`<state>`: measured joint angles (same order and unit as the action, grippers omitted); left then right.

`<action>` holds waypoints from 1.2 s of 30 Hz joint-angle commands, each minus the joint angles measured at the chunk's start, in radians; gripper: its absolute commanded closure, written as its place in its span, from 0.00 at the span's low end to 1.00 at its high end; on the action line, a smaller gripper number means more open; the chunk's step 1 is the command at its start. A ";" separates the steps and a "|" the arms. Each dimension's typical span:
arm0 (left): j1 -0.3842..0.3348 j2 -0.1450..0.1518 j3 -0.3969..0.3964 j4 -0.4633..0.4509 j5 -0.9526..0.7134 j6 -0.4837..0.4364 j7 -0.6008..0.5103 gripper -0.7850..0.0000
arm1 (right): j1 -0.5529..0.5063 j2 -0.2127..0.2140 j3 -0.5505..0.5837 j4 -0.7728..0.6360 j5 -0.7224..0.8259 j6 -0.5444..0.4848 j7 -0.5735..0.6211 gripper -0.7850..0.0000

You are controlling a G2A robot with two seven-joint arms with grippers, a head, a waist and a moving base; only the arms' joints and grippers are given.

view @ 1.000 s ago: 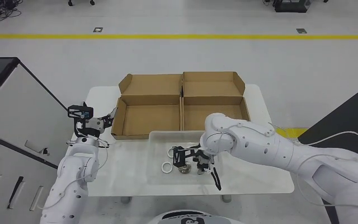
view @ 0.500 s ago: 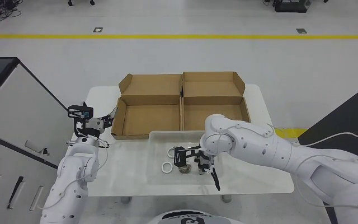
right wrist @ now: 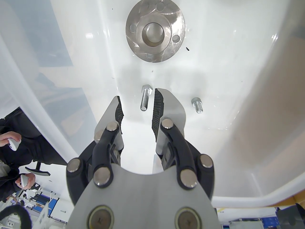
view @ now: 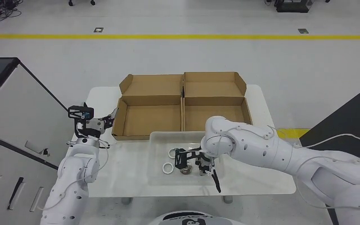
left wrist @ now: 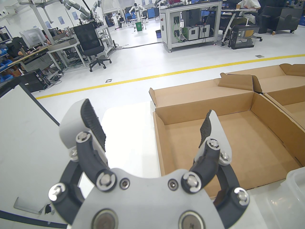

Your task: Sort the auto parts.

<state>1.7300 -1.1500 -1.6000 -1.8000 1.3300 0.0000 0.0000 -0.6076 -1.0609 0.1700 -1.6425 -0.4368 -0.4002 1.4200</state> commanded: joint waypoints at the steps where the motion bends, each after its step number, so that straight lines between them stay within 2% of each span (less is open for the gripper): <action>1: 0.000 0.000 0.000 0.000 0.000 0.000 0.000 0.00 | -0.001 -0.001 0.000 0.000 0.000 0.001 0.001 0.62; 29: 0.000 0.000 0.000 0.000 0.000 0.000 0.000 0.00 | -0.015 -0.021 0.000 0.021 -0.040 0.015 0.015 0.69; 30: 0.000 0.000 0.000 0.000 0.000 0.000 0.000 0.00 | -0.016 -0.022 0.000 0.024 -0.042 0.016 0.016 0.73; 32: 0.000 0.000 0.000 0.000 0.000 0.000 0.000 0.00 | -0.016 -0.025 0.000 0.028 -0.046 0.017 0.017 1.00; 36: 0.000 0.000 0.000 0.000 0.000 0.000 0.000 0.00 | -0.015 -0.030 0.000 0.035 -0.053 0.015 0.015 1.00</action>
<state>1.7300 -1.1500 -1.6000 -1.8000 1.3300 0.0000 0.0000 -0.6238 -1.0897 0.1700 -1.6085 -0.4883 -0.3842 1.4362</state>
